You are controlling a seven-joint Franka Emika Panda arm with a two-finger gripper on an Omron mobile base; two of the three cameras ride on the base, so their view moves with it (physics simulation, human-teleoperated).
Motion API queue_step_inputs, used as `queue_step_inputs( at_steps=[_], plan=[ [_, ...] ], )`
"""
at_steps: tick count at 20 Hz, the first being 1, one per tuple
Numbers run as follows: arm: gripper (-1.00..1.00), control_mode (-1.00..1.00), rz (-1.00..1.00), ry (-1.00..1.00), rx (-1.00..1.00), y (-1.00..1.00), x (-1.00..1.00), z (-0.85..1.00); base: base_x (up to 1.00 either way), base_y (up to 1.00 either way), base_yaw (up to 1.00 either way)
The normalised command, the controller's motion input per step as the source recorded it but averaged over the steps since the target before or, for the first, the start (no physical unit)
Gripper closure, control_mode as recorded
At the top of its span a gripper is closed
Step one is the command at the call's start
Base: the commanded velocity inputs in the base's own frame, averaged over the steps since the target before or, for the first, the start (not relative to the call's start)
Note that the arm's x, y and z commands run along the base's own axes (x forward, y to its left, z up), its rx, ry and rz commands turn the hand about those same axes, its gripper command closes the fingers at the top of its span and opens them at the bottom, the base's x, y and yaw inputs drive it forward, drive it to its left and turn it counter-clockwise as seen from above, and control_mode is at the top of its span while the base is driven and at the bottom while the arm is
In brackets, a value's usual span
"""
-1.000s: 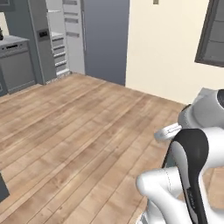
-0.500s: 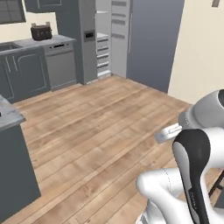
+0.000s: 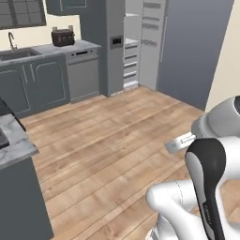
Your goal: Pick up the pear and tangerine from the fridge and place one fruit on each plate on the dining counter.
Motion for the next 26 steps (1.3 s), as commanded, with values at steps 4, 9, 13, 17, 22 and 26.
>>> queue_step_inputs(
  at_steps=[4,9,13,17,22,26],
  plan=[
    [-1.0,1.0,0.0,0.0,0.0,0.0,0.0,0.0,1.0,-0.14,0.19],
    [-1.0,1.0,0.0,0.0,0.0,0.0,0.0,0.0,1.0,-0.3,0.21],
    [-1.0,1.0,0.0,0.0,0.0,0.0,0.0,0.0,1.0,-0.48,0.24],
    [-1.0,1.0,0.0,0.0,0.0,0.0,0.0,0.0,1.0,-0.59,0.23],
    [-1.0,1.0,0.0,0.0,0.0,0.0,0.0,0.0,0.95,-0.69,0.16],
    [-1.0,1.0,0.0,0.0,0.0,0.0,0.0,0.0,0.84,-0.73,0.11]
  ],
)
